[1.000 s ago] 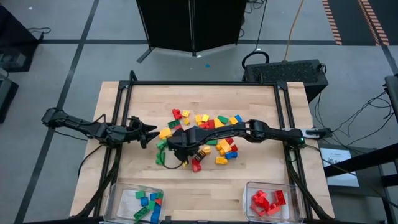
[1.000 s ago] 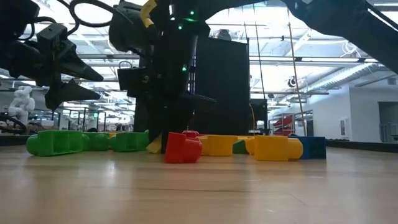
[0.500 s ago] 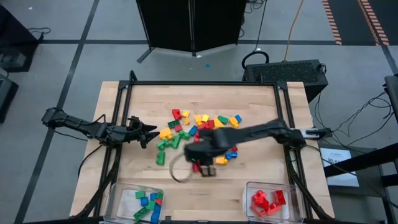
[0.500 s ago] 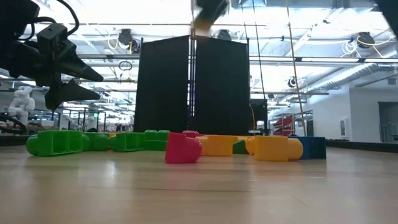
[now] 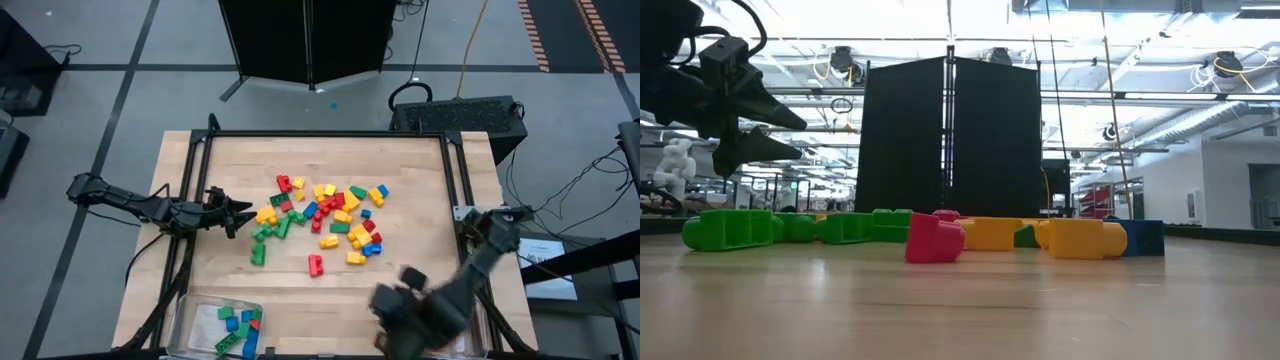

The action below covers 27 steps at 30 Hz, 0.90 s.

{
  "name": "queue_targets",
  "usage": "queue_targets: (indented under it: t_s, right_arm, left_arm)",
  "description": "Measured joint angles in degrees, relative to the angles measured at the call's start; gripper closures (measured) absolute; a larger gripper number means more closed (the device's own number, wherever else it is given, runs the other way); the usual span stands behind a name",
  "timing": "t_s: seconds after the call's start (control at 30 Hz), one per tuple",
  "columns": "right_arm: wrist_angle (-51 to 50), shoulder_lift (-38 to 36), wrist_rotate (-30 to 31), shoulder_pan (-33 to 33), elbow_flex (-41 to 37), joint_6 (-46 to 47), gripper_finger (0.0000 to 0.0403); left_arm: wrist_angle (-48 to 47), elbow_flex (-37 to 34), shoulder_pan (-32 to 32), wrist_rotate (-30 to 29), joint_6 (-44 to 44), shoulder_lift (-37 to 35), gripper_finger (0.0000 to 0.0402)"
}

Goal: Sort blocks by size
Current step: Put the yellow triangular block into the right transparent bin, then put the blue game piece into the right transparent bin

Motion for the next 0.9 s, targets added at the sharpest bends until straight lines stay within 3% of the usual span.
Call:
queue_targets:
  t_s: [0.2,0.37,0.47,0.7,0.9]
  right_arm:
    - [-0.2,-1.6,-7.5,9.5,-9.9,26.3,0.0286]
    - [-0.3,-3.4,-12.7,12.8,-15.6,37.9,0.0286]
    - [-0.1,-3.3,-14.7,13.0,-17.4,37.7,0.0257]
    - [-0.1,-3.3,-16.3,10.4,-18.4,33.2,0.0128]
    - [-0.1,-4.2,-13.7,6.2,-16.2,28.1,0.0107]
  left_arm:
    - [0.4,0.0,0.0,-0.1,0.0,0.0,0.0146]
    - [0.7,0.0,0.0,-1.6,0.0,0.0,0.0146]
    - [0.7,0.0,0.0,-2.2,0.0,0.0,0.0146]
    - [0.8,0.0,0.0,-2.2,0.0,0.0,0.0146]
    - [0.8,0.1,0.0,-2.0,0.0,0.0,0.0146]
